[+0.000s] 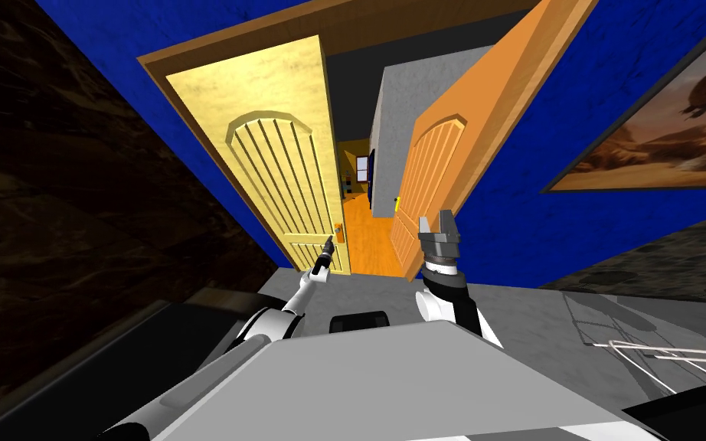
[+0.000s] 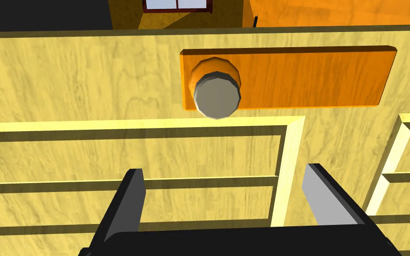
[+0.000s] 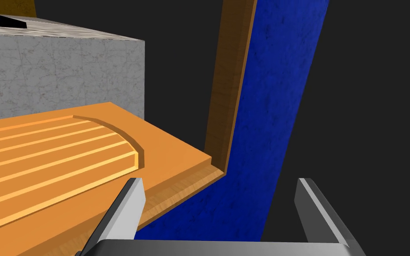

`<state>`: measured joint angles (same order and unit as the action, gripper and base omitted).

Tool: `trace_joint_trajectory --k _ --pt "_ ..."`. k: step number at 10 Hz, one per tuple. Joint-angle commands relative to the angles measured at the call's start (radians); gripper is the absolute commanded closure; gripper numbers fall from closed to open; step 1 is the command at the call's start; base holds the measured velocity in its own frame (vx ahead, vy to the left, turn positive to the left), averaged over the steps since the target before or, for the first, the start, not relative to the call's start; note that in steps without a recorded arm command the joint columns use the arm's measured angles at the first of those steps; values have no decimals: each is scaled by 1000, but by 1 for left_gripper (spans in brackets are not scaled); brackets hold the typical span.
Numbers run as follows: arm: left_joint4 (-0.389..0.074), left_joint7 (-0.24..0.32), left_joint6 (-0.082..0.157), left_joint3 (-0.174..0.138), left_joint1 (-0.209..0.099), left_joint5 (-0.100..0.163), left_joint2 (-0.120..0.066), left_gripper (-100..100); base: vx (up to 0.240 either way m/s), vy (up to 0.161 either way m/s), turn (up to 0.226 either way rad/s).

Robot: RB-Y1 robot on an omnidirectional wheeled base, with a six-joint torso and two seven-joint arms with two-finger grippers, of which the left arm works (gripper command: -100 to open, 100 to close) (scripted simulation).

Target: Push the door open

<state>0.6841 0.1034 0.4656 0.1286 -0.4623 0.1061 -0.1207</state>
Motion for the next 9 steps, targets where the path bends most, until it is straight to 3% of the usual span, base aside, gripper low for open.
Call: trace_joint_trajectory --k 1,9 --pt "0 0 0 0 0 0 0 -100 11 21 -3" --pt "-15 -7 3 -19 -6 4 -1 -100 175 -33 -25"
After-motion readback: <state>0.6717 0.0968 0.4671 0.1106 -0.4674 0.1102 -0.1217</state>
